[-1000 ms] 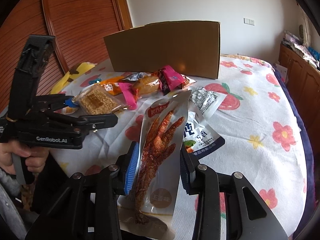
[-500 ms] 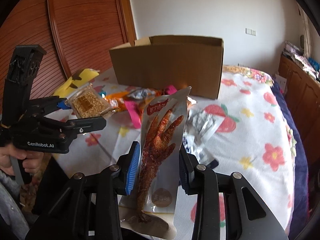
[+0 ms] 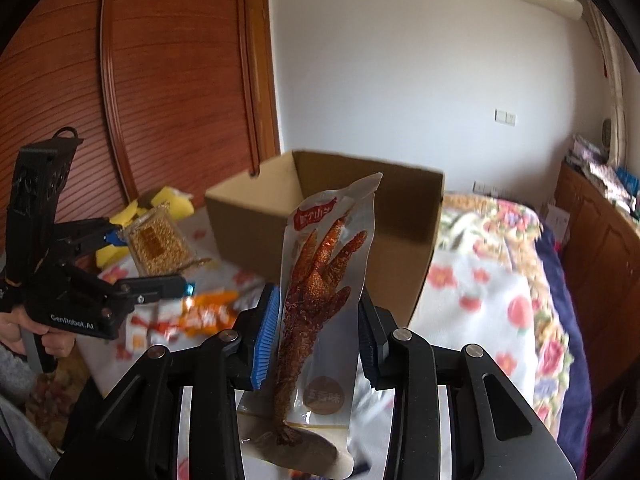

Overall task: Organize snacks
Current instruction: 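Carry both packets over the cardboard box with both grippers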

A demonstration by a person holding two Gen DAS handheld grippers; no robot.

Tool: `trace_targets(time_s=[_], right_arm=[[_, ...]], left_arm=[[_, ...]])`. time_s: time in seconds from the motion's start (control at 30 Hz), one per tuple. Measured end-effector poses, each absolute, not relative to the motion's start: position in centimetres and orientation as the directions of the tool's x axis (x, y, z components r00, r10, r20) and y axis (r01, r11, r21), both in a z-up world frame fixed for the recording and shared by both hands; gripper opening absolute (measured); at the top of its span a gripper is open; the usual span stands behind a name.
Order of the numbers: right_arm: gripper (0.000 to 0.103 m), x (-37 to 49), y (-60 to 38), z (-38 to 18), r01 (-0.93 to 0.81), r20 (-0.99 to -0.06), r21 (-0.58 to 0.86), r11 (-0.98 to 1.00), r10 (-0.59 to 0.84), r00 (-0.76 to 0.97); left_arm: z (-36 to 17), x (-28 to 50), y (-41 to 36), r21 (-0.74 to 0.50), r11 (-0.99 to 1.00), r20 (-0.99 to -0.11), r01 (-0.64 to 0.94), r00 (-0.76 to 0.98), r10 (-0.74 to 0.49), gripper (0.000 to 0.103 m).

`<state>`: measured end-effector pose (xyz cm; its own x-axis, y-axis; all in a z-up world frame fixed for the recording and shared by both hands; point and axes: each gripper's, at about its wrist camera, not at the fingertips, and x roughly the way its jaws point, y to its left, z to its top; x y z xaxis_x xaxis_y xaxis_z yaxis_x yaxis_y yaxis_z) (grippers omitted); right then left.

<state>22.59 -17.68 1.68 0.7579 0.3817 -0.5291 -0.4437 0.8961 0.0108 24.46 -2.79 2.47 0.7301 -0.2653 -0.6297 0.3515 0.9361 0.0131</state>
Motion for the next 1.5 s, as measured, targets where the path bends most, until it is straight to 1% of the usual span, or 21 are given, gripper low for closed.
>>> trace_targets(time_s=[0.3,0.43,0.53,0.77,0.9,1.13,1.17,1.2,1.37,1.5], right_arm=[[0.035,27.0,-16.5,3.7,-0.469,-0.478,-0.025,0.883,0.401,0.781],[0.035,29.5,-15.9,4.2,-0.473,-0.463,-0.004,0.881,0.418,0.782],[0.035,31.4,-15.4,4.3,-0.475,-0.455,-0.005,0.880,0.421,0.785],[0.035,34.7,-15.1,3.2,-0.477,-0.463,0.000,0.879,0.423,0.779],[0.035,36.2,-15.4,2.3,-0.463,-0.470,0.011,0.886,0.414,0.780],[0.036,38.5,-17.4,0.9,-0.420,-0.492,0.078,0.904,0.402,0.773],[0.030,38.7,-17.5,0.7,-0.414,-0.494,0.081,0.907,0.397,0.773],[0.021,38.8,-17.6,0.7,-0.410,-0.493,0.082,0.908,0.395,0.775],[0.017,39.4,-17.1,0.2,-0.396,-0.508,0.069,0.916,0.374,0.776],[0.017,39.6,-16.8,-0.2,-0.397,-0.522,0.063,0.916,0.369,0.769]], left_arm=[[4.2,29.2,-1.8,0.037,0.938,-0.601,0.344,0.757,-0.254,0.084],[3.8,31.6,-2.2,0.077,0.936,-0.607,0.344,0.761,-0.230,0.084],[4.0,33.1,-2.3,0.081,0.934,-0.605,0.348,0.762,-0.231,0.084],[4.5,36.5,-2.0,0.076,0.936,-0.602,0.345,0.764,-0.232,0.084],[4.5,38.4,-1.5,0.052,0.940,-0.607,0.338,0.758,-0.239,0.084],[3.4,40.6,-1.4,0.029,0.944,-0.623,0.328,0.745,-0.240,0.084],[3.1,40.6,-1.5,0.026,0.944,-0.624,0.329,0.743,-0.242,0.084],[2.8,40.8,-1.6,0.025,0.943,-0.629,0.332,0.739,-0.243,0.084],[1.7,41.5,-2.5,0.023,0.940,-0.642,0.340,0.726,-0.247,0.085],[1.3,41.7,-2.8,0.027,0.938,-0.651,0.346,0.718,-0.247,0.088]])
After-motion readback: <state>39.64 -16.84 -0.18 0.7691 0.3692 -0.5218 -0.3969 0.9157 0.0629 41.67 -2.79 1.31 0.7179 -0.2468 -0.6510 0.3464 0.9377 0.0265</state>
